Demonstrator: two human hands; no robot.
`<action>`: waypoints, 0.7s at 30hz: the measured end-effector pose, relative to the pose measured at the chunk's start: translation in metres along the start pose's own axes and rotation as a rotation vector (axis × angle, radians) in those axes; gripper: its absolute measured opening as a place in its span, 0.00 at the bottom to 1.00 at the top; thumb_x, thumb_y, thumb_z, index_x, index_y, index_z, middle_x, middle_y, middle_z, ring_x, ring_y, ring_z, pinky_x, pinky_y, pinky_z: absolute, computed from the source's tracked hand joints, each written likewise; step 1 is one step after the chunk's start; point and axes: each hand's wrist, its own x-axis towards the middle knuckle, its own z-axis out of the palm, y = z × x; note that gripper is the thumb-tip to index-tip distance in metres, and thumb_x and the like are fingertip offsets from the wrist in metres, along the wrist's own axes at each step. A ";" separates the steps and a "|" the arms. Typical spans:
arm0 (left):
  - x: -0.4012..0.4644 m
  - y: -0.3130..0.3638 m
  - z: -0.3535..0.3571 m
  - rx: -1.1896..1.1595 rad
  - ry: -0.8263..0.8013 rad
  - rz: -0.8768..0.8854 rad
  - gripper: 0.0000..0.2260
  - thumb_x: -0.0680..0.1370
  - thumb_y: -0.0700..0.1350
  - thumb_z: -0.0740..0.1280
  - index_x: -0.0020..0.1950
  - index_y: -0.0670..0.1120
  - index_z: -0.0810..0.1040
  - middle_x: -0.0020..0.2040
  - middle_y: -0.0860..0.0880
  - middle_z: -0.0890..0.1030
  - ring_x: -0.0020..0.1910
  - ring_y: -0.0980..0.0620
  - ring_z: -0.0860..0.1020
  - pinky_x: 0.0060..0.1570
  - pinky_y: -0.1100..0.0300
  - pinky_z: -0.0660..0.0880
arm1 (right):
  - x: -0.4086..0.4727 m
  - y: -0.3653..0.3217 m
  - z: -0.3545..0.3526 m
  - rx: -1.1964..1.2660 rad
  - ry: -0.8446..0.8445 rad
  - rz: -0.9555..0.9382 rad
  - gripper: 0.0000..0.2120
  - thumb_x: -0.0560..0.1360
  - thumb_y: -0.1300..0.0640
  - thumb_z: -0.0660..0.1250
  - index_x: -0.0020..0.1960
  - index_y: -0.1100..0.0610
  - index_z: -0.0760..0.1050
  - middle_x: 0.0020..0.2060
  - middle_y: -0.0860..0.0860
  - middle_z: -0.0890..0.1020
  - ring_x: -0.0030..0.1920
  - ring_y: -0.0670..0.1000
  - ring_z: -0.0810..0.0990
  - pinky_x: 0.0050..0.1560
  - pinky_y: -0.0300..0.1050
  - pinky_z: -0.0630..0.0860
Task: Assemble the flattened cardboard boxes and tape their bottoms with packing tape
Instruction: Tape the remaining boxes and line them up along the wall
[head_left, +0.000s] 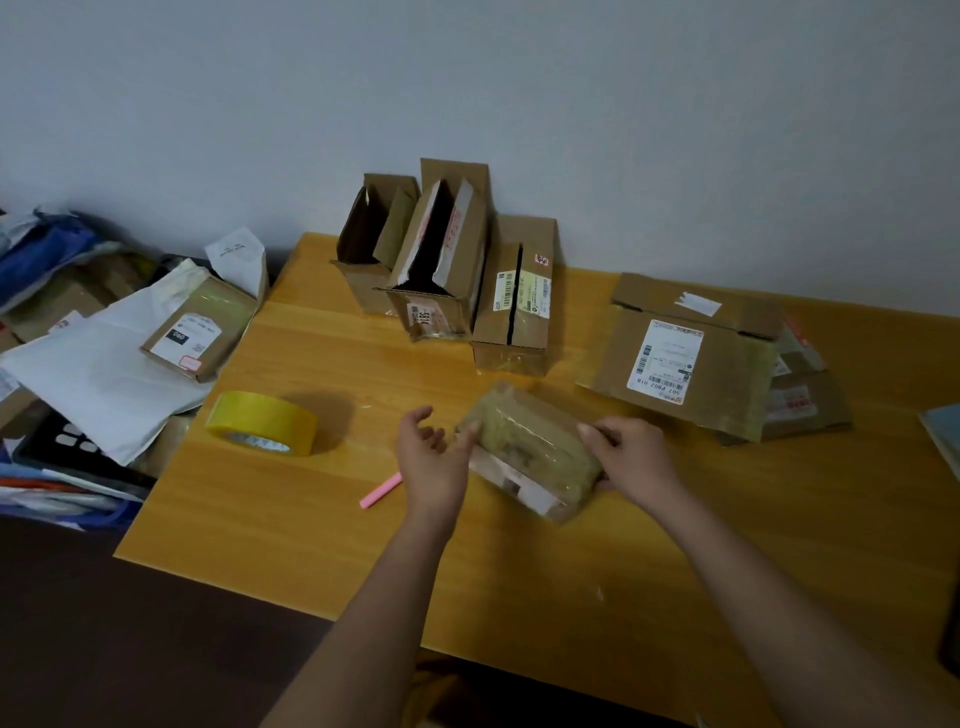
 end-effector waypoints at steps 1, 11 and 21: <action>-0.001 0.002 0.001 0.085 0.009 -0.010 0.26 0.75 0.48 0.73 0.69 0.48 0.67 0.67 0.44 0.68 0.61 0.48 0.72 0.51 0.57 0.73 | -0.002 0.002 0.004 0.018 0.029 0.047 0.12 0.79 0.52 0.66 0.44 0.60 0.81 0.40 0.56 0.84 0.37 0.54 0.83 0.39 0.56 0.82; -0.013 -0.006 0.021 0.023 -0.294 -0.058 0.11 0.81 0.45 0.65 0.63 0.47 0.74 0.59 0.52 0.78 0.55 0.54 0.78 0.41 0.67 0.78 | -0.014 -0.005 0.018 0.486 -0.063 0.312 0.06 0.79 0.60 0.65 0.55 0.61 0.72 0.50 0.60 0.78 0.40 0.60 0.85 0.38 0.49 0.83; -0.001 -0.023 0.003 0.310 -0.374 -0.091 0.16 0.80 0.47 0.65 0.68 0.46 0.75 0.54 0.46 0.81 0.53 0.47 0.80 0.53 0.51 0.79 | -0.012 -0.012 0.048 0.266 0.007 0.357 0.18 0.78 0.61 0.67 0.68 0.58 0.71 0.53 0.57 0.79 0.41 0.54 0.82 0.38 0.47 0.83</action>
